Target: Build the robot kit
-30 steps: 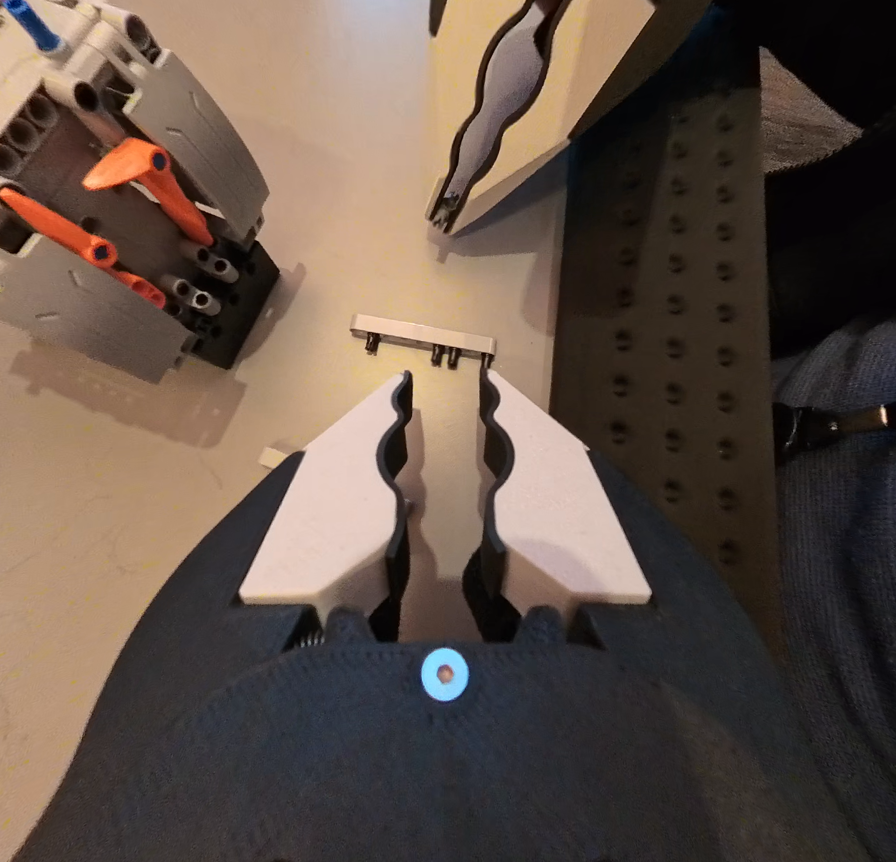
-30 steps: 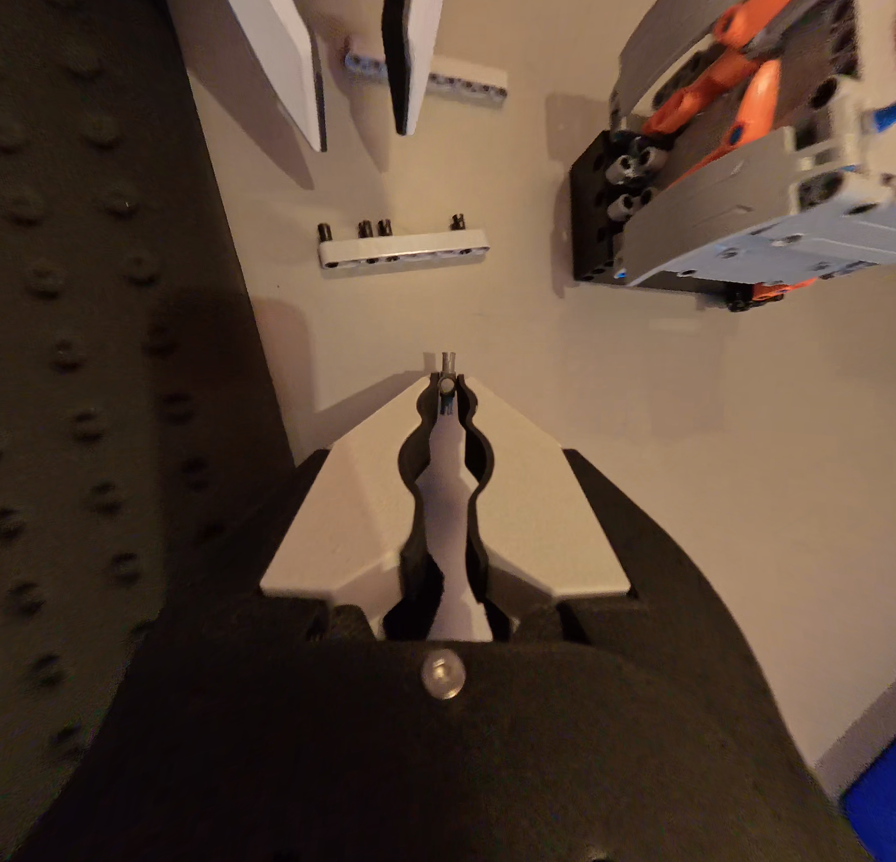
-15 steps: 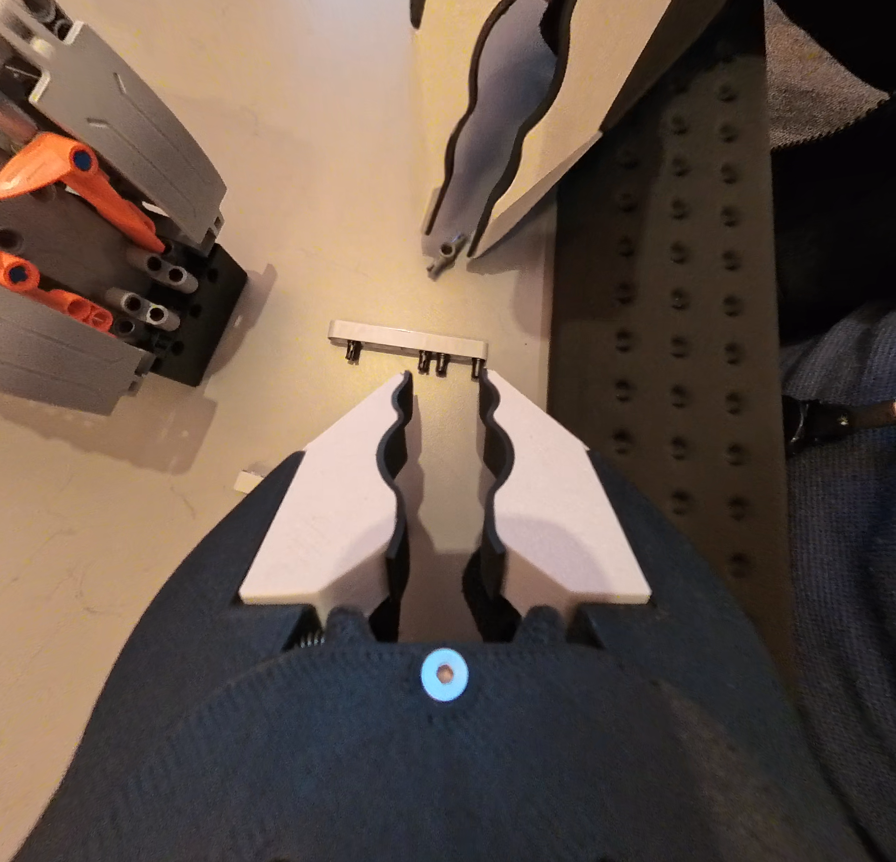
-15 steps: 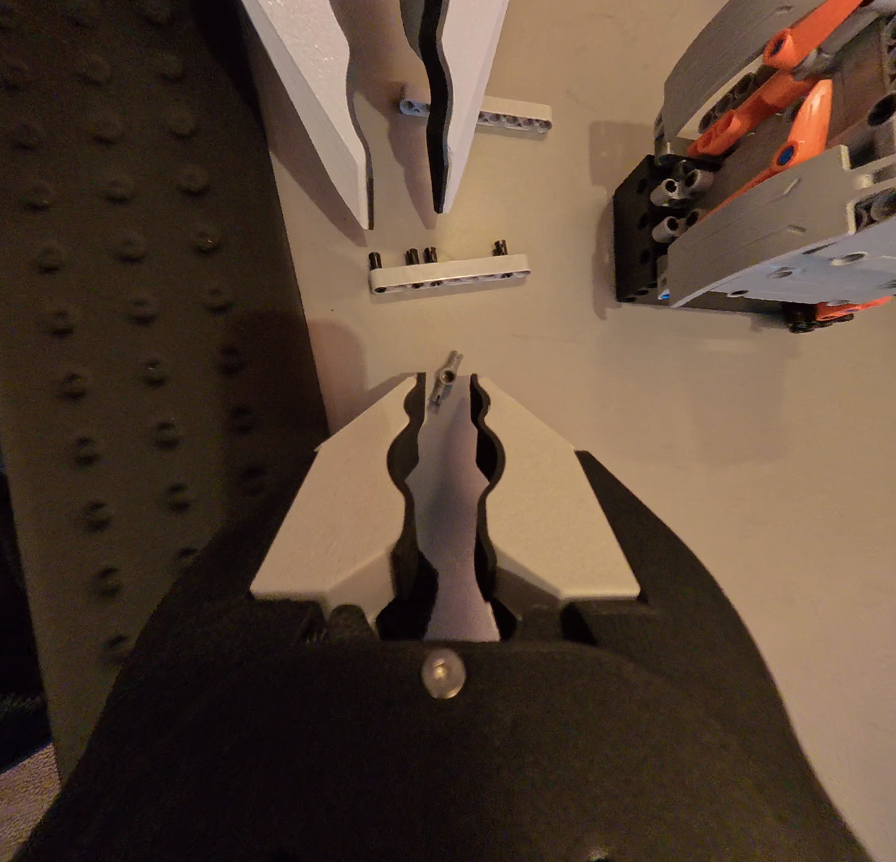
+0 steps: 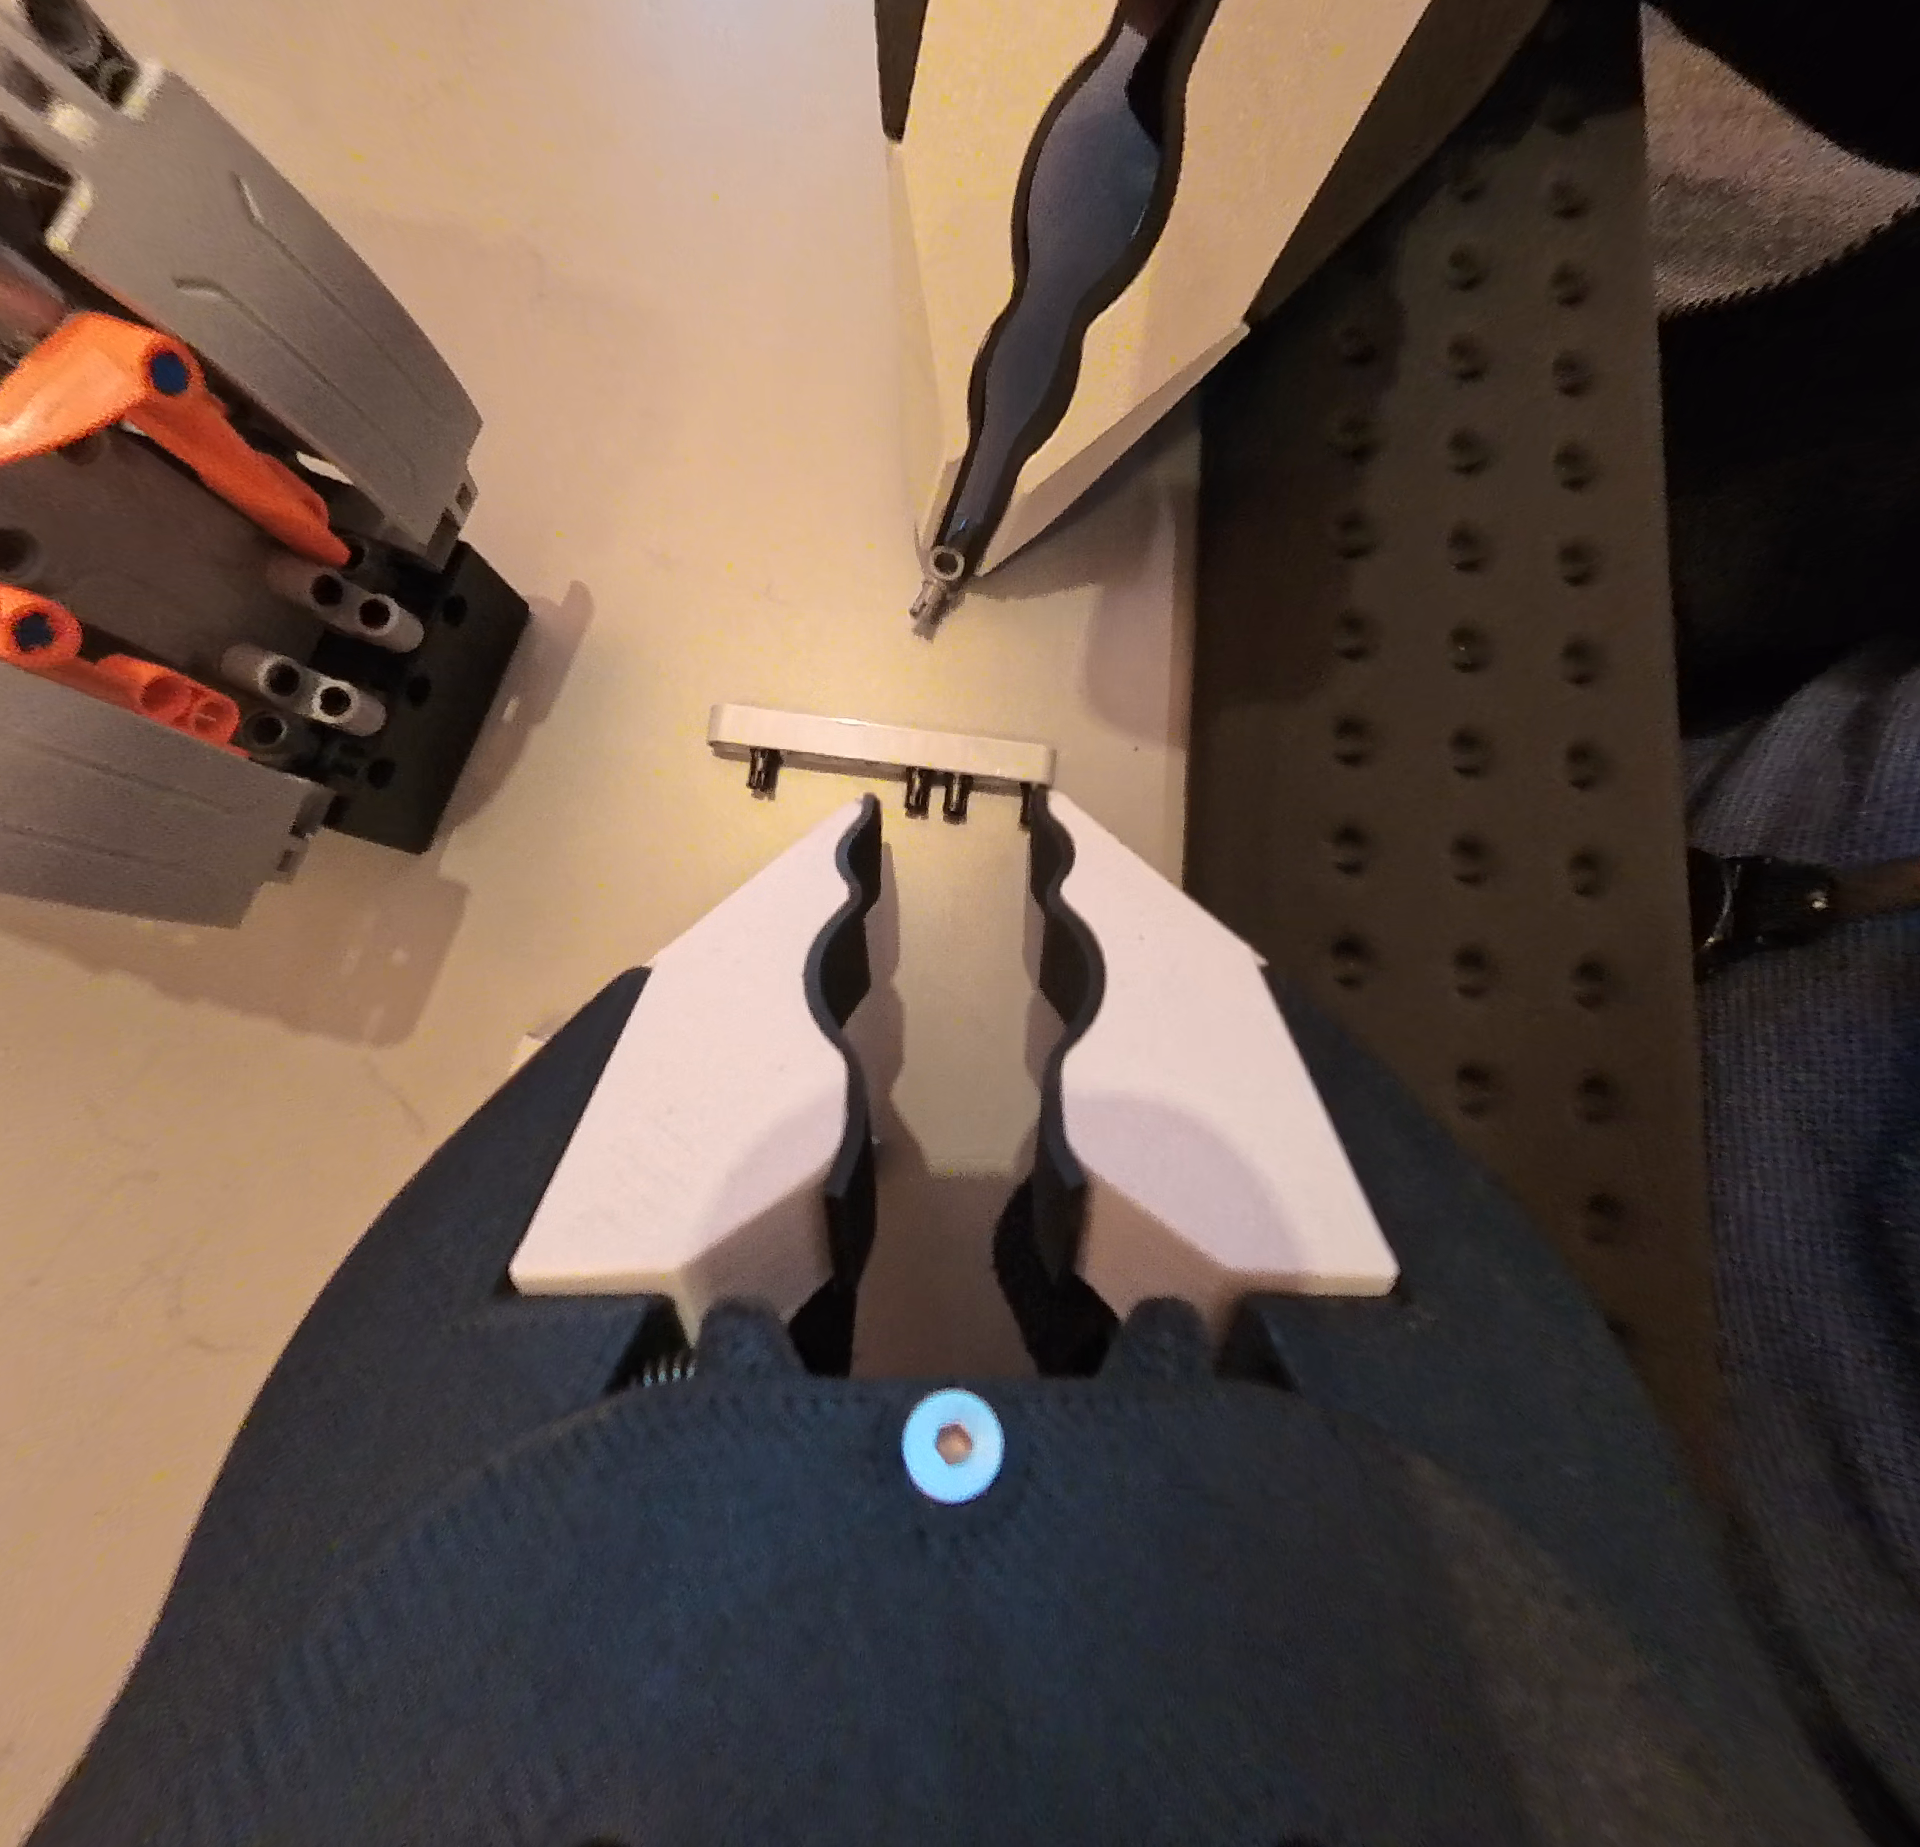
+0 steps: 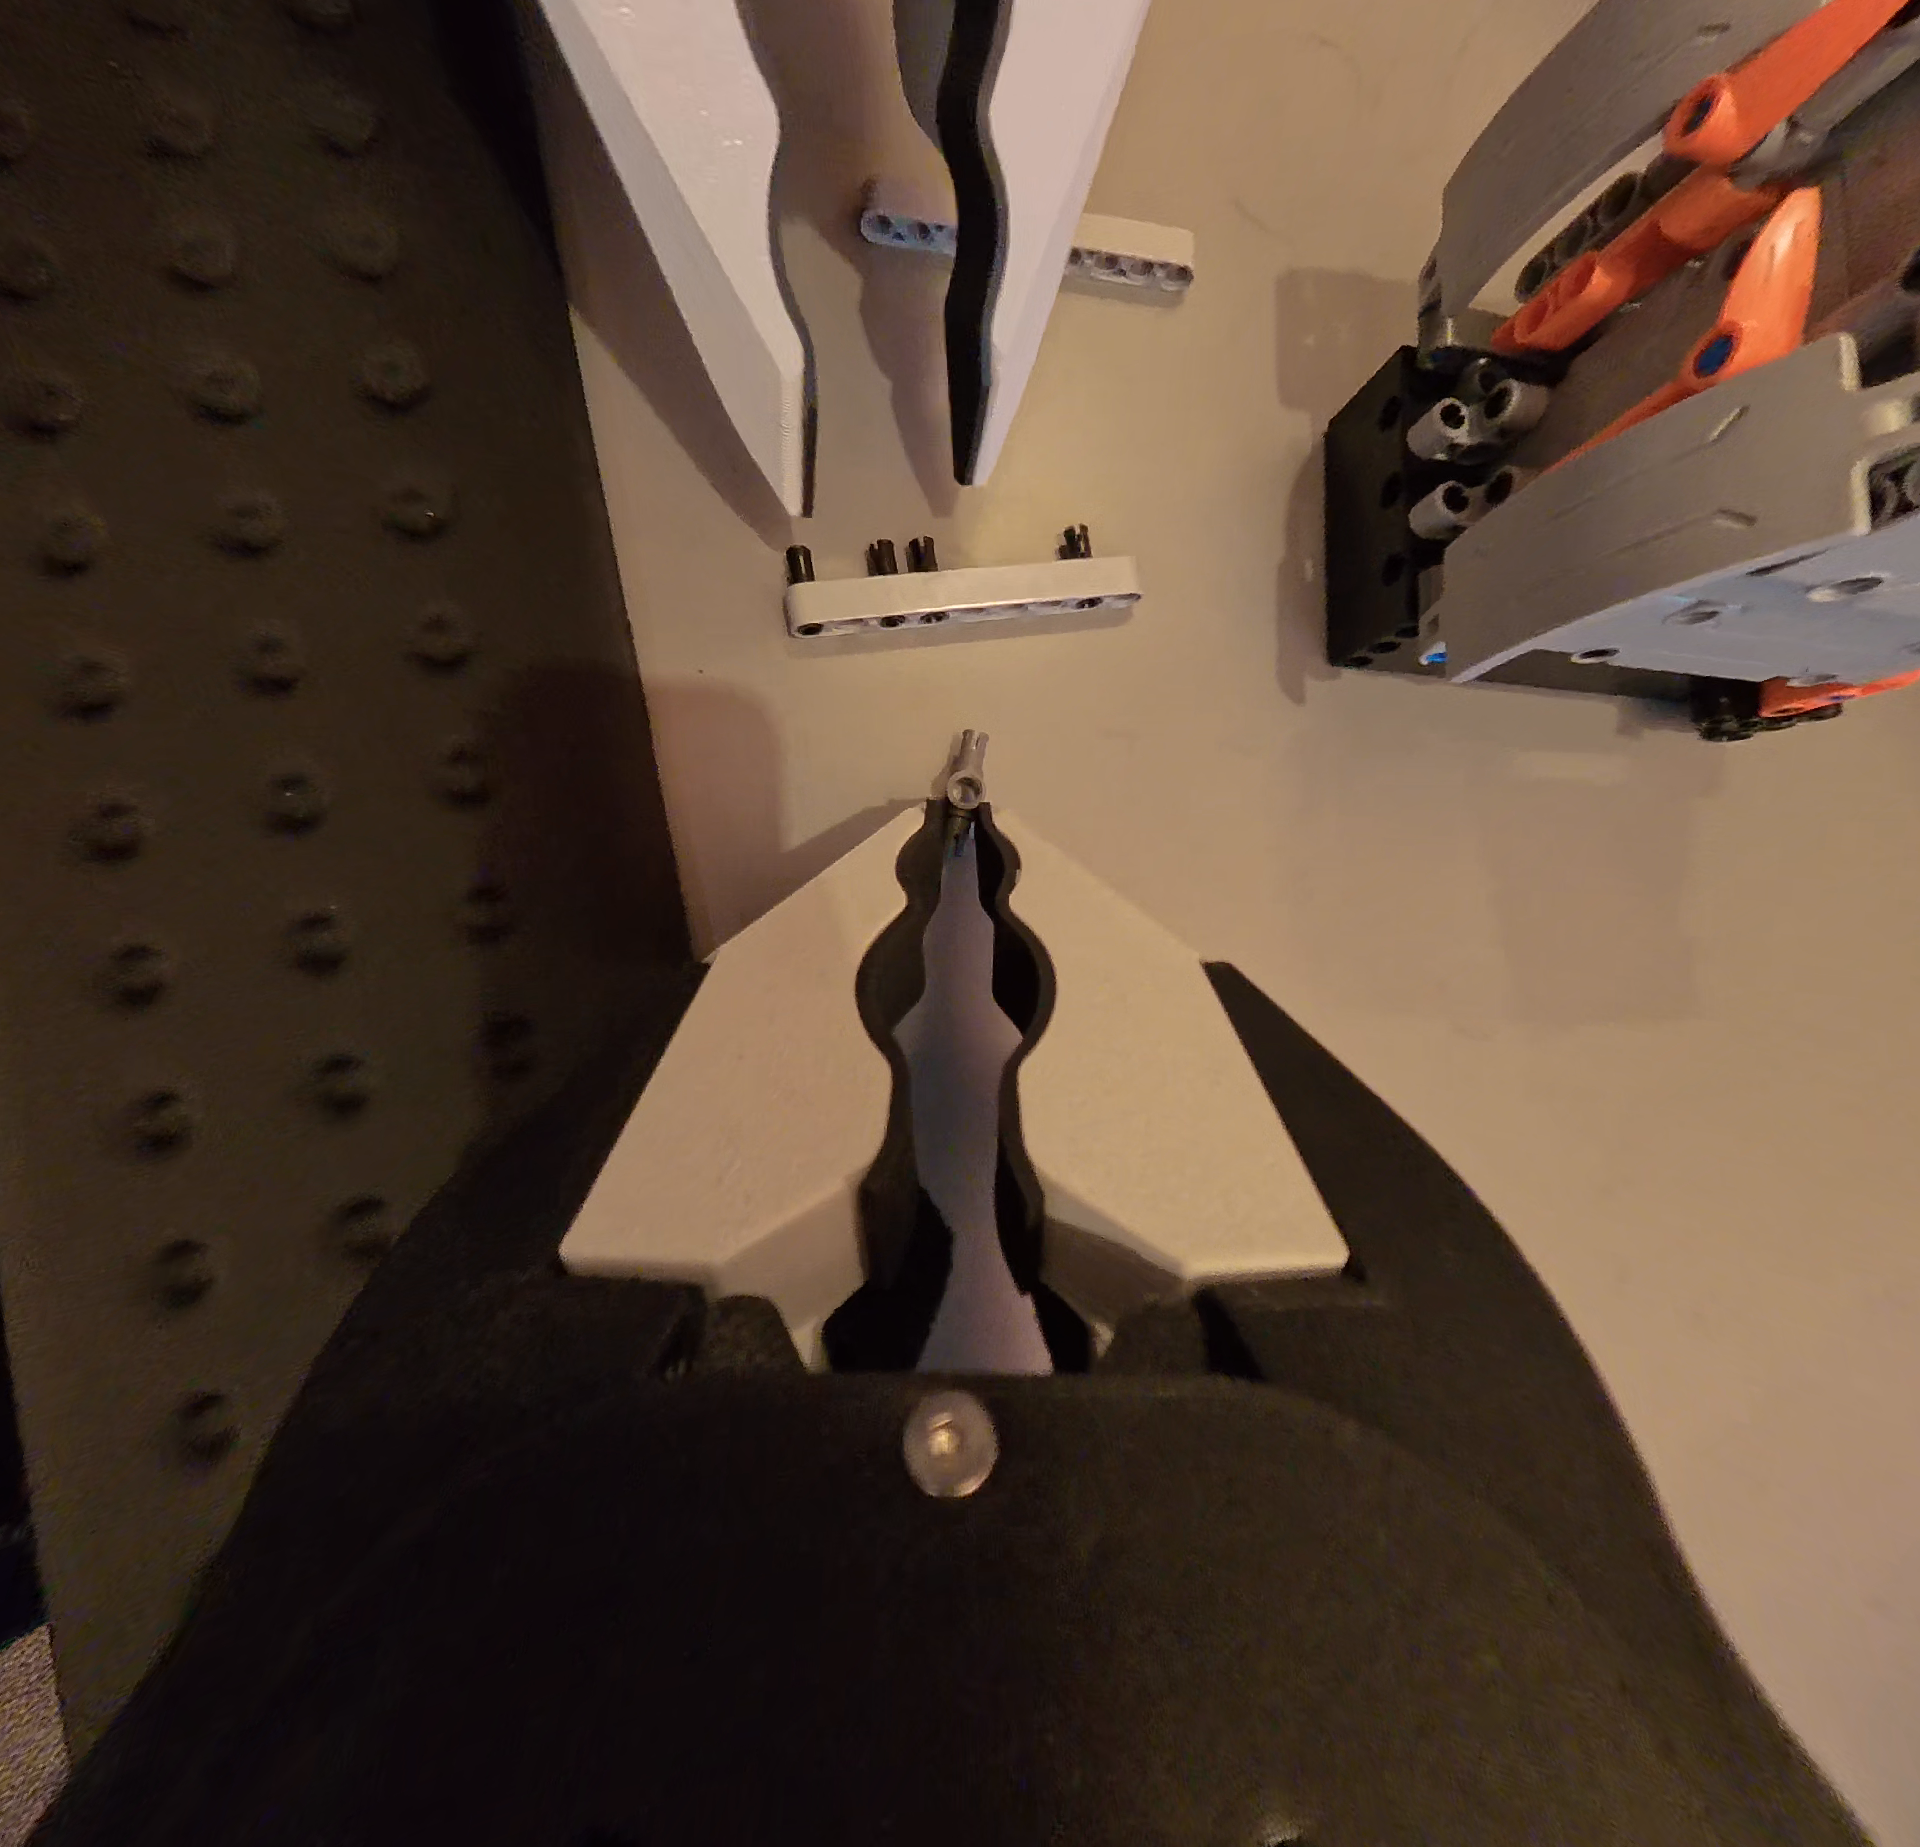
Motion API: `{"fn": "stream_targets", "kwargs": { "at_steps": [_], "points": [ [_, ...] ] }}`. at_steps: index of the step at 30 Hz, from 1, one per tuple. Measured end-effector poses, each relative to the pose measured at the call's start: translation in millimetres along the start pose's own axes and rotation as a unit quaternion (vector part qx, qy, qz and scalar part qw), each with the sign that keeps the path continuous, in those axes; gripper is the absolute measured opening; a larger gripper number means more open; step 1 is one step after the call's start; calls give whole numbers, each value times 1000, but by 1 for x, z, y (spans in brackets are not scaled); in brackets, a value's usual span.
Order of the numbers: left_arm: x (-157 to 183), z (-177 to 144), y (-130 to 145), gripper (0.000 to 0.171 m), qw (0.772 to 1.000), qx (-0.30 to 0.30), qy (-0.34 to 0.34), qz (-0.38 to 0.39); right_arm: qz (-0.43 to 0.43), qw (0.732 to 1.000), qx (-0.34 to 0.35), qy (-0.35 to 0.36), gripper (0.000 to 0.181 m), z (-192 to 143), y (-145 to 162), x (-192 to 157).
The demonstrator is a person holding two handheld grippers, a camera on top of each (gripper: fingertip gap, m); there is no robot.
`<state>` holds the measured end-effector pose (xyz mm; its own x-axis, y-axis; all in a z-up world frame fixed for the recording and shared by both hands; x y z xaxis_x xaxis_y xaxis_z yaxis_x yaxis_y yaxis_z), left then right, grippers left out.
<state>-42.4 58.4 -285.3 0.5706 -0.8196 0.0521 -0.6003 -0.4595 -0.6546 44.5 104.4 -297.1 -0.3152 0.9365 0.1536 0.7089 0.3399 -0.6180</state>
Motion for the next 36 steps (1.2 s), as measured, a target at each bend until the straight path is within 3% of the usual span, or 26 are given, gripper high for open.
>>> {"fn": "stream_targets", "kwargs": {
  "at_steps": [4,10,14,20,23,27,31,36],
  "points": [
    [1,-4,-14,25,999,32,-2,11,20,998,49,-28,3,-11,-11,-1],
    [11,-3,-35,16,993,61,-21,101,81,981,136,-114,3,-29,-29,-4],
    [17,-4,-40,5,985,71,-47,151,114,967,156,-168,3,-32,-32,-4],
    [21,-7,-42,3,972,73,-83,205,156,947,164,-230,3,-34,-32,-3],
    [18,-4,-40,2,975,63,-84,195,161,949,162,-219,3,-32,-31,0],
    [12,-8,-42,2,987,94,-47,121,134,962,176,-161,12,-34,-34,3],
    [9,-12,-46,2,990,129,4,51,75,976,176,-103,9,-37,-37,0],
    [8,-10,-43,1,991,125,34,18,27,985,162,-48,5,-37,-39,1]
  ]
}}
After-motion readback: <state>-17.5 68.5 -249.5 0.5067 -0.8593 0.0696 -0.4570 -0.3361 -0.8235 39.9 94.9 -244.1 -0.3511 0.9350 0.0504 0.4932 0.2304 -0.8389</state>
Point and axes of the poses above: each gripper's, where its closed fingertips meet, z out along the fingers, y out of its underside, x = y × z across the jaws, the point moved 4 cm from there along -z, back along the fingers, and after that the axes turned 1 degree about -y, right-handed, at the moved point
